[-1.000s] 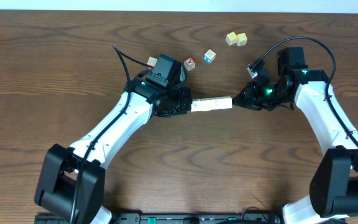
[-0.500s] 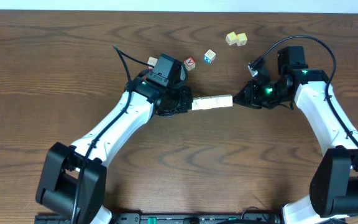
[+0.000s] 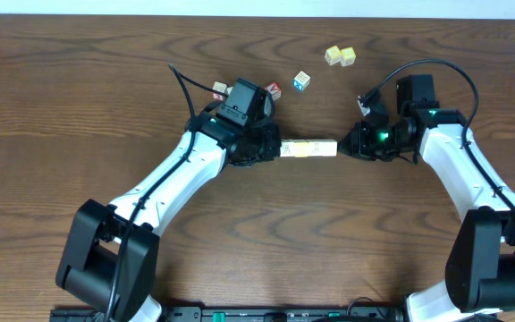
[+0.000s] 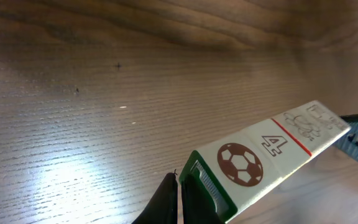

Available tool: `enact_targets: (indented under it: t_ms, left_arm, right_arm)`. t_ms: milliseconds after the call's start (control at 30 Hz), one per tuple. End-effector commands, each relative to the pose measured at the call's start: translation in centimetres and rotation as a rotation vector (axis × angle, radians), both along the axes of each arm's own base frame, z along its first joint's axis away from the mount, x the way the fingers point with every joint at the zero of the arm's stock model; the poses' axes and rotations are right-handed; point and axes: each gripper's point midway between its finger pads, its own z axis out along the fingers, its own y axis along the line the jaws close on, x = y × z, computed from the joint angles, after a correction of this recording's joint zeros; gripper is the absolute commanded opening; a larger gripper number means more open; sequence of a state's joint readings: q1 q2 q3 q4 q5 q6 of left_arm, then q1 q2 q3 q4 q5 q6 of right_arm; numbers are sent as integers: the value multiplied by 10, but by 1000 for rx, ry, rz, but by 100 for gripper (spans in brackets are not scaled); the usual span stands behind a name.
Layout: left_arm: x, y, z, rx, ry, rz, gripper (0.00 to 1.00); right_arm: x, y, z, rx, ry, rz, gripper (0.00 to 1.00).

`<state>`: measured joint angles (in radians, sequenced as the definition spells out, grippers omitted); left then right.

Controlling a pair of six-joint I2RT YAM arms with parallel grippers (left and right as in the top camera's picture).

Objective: Lift 4 blocks
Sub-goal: 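Keep holding the lifted block row steady with both grippers, then lower the four-block row onto the table with both grippers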

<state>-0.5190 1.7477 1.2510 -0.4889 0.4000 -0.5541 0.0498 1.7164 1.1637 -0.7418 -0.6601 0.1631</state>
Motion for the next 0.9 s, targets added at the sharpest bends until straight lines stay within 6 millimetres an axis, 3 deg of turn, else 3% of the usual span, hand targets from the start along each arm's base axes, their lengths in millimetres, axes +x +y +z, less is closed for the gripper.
enact_targets:
  t_ms: [0, 233, 567, 867]
  left_arm:
    - [-22, -39, 9, -102, 32, -112, 7]
    - [-22, -41, -12, -81, 73, -110, 7]
    - [-18, -42, -17, -70, 66, -93, 7]
    - [-26, -47, -51, -54, 160, -94, 8]
  right_arm:
    - [-15, 42, 24, 178, 9, 91, 1]
    - [-17, 40, 18, 168, 15, 87, 1]
    - [-17, 39, 1, 169, 18, 47, 1]
    - [-17, 38, -2, 163, 17, 40, 1]
